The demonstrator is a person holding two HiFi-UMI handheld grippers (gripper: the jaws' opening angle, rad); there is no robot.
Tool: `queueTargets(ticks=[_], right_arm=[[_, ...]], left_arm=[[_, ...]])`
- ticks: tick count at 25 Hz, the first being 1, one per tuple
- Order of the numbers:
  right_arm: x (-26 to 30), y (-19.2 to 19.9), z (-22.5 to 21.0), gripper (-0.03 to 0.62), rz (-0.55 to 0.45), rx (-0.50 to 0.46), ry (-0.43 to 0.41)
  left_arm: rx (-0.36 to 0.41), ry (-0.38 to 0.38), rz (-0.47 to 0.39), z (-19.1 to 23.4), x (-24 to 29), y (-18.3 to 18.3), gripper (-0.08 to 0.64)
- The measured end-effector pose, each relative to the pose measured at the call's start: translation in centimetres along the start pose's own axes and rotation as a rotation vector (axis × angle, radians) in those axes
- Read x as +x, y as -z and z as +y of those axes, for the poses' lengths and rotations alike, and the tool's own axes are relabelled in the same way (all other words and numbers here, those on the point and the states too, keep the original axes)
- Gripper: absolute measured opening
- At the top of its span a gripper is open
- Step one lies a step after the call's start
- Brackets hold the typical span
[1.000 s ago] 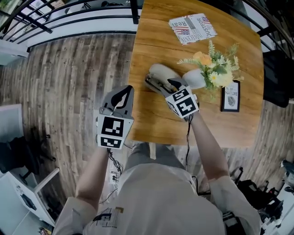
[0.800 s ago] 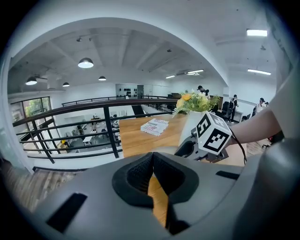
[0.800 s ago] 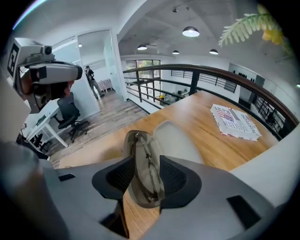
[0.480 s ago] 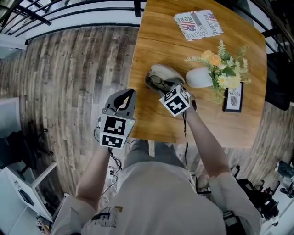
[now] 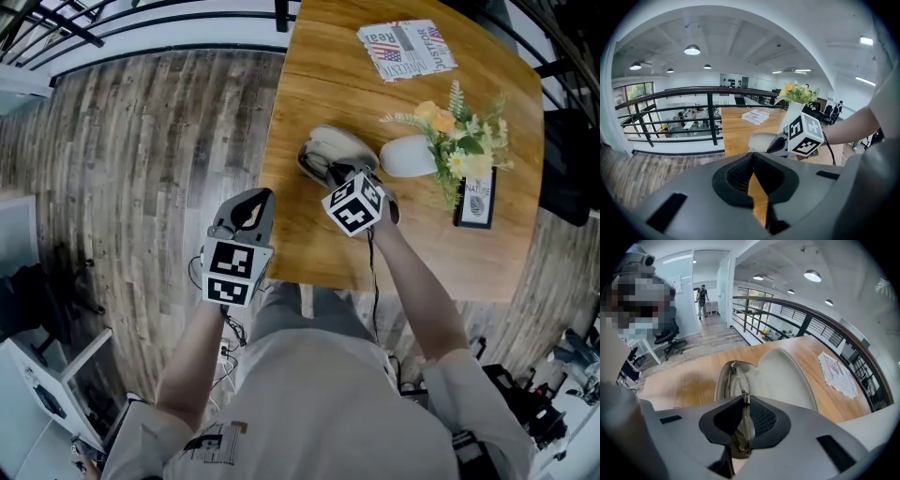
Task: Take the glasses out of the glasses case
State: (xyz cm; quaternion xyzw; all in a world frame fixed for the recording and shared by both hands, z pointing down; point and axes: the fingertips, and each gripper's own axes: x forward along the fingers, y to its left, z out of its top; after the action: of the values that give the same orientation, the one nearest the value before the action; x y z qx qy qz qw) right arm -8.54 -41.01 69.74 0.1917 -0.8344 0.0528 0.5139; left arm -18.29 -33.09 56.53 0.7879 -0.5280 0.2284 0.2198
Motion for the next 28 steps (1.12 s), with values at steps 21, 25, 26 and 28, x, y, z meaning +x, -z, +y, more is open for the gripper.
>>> queueTargets(ticks=[21, 25, 26, 28], right_arm=[[-24.1, -12.4, -3.1, 0.061, -0.567, 0.274, 0.087], [-32.3, -14.5, -1.9, 0.061, -0.731, 0.268, 0.109], [-34.2, -14.9, -1.8, 0.061, -0.774, 0.269, 0.118], [-37.8, -15.5, -1.6, 0.061, -0.86, 0.274, 0.132]], left_arm=[[0.088, -0.136, -0.196, 2.0, -8.7, -9.3, 0.017], [0.129, -0.168, -0.288, 1.4, -13.2, -13.0, 0.017], [0.145, -0.178, -0.314, 1.2, -14.3, -14.0, 0.017], [0.185, -0.199, -0.366, 0.6, -16.3, -15.8, 0.017]])
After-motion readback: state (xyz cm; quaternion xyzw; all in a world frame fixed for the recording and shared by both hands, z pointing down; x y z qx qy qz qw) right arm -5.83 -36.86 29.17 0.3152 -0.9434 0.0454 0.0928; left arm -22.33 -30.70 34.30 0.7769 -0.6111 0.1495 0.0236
